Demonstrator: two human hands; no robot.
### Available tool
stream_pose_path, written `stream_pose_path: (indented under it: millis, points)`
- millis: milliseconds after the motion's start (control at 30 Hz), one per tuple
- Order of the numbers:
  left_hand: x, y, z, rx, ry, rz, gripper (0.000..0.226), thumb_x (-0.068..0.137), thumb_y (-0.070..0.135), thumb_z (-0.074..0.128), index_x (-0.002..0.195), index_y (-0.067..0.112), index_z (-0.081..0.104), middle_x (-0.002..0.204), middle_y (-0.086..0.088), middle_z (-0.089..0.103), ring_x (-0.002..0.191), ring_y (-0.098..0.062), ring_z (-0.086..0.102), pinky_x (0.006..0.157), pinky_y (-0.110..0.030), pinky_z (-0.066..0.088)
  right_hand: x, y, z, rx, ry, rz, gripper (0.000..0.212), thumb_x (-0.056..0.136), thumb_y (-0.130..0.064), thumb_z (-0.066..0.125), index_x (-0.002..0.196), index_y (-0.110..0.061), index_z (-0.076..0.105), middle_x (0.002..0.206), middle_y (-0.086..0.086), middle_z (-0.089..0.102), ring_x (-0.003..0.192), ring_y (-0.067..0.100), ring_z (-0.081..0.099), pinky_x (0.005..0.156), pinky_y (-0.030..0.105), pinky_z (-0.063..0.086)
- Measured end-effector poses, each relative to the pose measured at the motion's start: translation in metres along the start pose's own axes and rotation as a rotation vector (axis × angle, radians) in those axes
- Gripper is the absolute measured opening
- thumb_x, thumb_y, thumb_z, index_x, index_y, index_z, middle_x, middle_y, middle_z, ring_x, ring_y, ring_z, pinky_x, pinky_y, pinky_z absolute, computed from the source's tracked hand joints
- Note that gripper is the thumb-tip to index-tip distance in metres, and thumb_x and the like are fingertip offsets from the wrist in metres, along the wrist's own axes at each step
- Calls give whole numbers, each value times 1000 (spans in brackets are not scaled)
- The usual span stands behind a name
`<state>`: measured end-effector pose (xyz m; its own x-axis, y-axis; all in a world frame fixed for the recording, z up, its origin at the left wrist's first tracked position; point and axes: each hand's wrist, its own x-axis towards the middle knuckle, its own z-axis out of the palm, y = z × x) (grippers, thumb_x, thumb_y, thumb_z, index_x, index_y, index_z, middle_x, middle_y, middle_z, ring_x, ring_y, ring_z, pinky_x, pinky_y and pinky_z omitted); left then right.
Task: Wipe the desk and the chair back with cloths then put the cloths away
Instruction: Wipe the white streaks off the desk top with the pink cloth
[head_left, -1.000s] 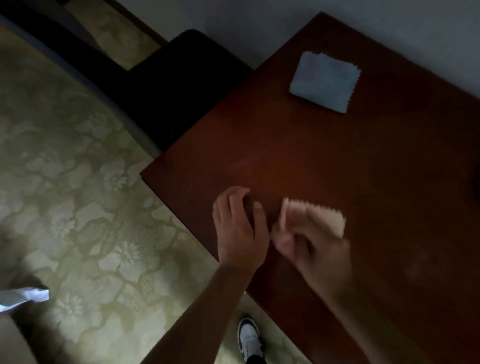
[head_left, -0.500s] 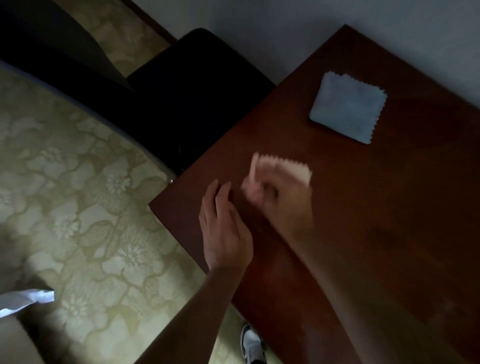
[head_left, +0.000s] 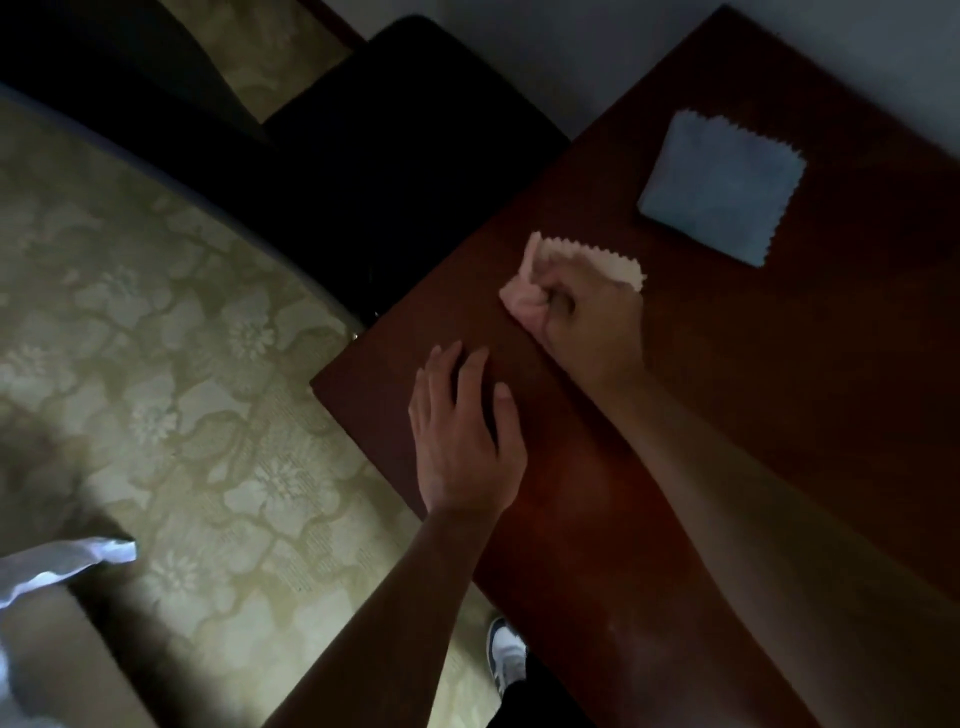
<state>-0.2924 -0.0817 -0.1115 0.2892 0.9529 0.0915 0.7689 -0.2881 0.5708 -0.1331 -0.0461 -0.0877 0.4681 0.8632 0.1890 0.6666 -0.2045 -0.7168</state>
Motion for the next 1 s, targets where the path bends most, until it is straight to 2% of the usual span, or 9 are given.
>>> stream_pose_path:
  millis: [100,167,233,367,467,567,667,800,1000]
  points:
    - [0,-1,-1,-6,26,1,44,98,35,41,131,11,57,141,-10,52,137,-27,43,112,-51,35,-38,-4,-9,31,-89,-17,47,91,-38,35,94,-11,73,91,3,70,78,12,62,72,16,45]
    - [1,3,-3,-31,26,-11,46,98,38,40,130,10,57,140,-9,53,136,-27,43,110,-52,37,-82,-6,-19,60,-117,-57,52,100,-44,33,97,-10,73,99,1,71,93,9,62,86,17,47]
    - [5,3,-3,-35,9,-46,48,97,41,40,130,10,56,141,-9,52,137,-26,42,110,-52,36,-124,-6,-25,79,-77,-103,40,99,-34,43,93,-9,74,102,1,73,105,9,61,99,19,44]
    - [-2,9,-10,20,-69,-47,52,94,43,42,132,9,54,145,-11,46,139,-30,37,114,-52,32,-195,-8,-56,177,-95,-80,50,104,-38,39,83,-7,73,97,0,73,103,10,65,106,19,39]
    - [-13,26,-17,96,-186,-48,55,89,41,45,133,9,52,145,-15,44,135,-32,39,112,-50,32,-222,4,-68,131,-154,-49,25,99,-23,50,101,-9,71,119,-2,68,128,-2,46,111,31,38]
    - [-39,59,-22,154,-319,113,48,88,42,47,123,10,59,133,-13,50,118,-30,48,99,-48,44,-231,14,-81,73,-227,50,41,93,-19,56,133,-9,57,144,1,51,141,9,33,116,37,30]
    - [-63,79,-26,110,-421,248,38,91,39,56,119,14,55,122,-9,52,107,-25,50,85,-41,51,-235,18,-98,-101,-290,133,59,88,-25,62,144,-17,44,149,-1,44,143,19,31,118,41,27]
    - [-82,66,-29,204,-507,636,33,89,30,56,119,17,49,112,-7,55,95,-25,58,78,-38,55,-238,21,-118,-322,-263,204,58,86,-43,47,137,-14,48,142,6,52,137,29,42,113,43,28]
    - [-64,59,-36,240,-635,997,36,92,32,44,116,13,62,115,-7,62,95,-24,61,78,-34,52,-268,-16,-111,-418,-95,81,27,90,-21,57,110,-10,71,119,8,69,115,25,62,99,38,45]
